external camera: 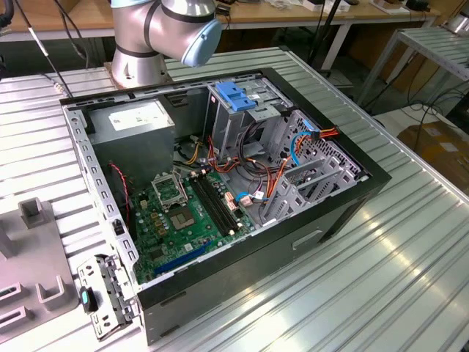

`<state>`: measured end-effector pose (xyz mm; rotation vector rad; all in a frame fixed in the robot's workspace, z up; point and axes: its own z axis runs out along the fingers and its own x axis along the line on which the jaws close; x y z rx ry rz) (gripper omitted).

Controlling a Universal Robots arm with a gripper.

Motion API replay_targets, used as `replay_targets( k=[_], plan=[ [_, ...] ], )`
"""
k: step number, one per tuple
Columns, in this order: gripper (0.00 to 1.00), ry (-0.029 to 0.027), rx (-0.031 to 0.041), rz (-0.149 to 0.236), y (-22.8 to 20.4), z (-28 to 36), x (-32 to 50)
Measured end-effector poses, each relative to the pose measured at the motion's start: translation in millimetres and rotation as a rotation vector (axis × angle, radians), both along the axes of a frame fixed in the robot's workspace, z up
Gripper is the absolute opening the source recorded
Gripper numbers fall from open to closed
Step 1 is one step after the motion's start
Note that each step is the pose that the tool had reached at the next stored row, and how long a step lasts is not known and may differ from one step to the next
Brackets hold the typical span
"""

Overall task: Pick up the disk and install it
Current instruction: 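Reach for the disk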

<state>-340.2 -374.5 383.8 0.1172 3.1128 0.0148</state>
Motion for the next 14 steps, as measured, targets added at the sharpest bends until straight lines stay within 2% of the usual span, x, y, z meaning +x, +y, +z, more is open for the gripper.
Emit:
replay_targets(
  k=[10, 14],
  plan=[
    [0.11, 0.0001, -0.0001, 0.0, 0.1, -0.5, -27.7],
    [0.11, -0.0001, 0.0001, 0.0, 0.1, -0.8, -43.3]
  ],
)
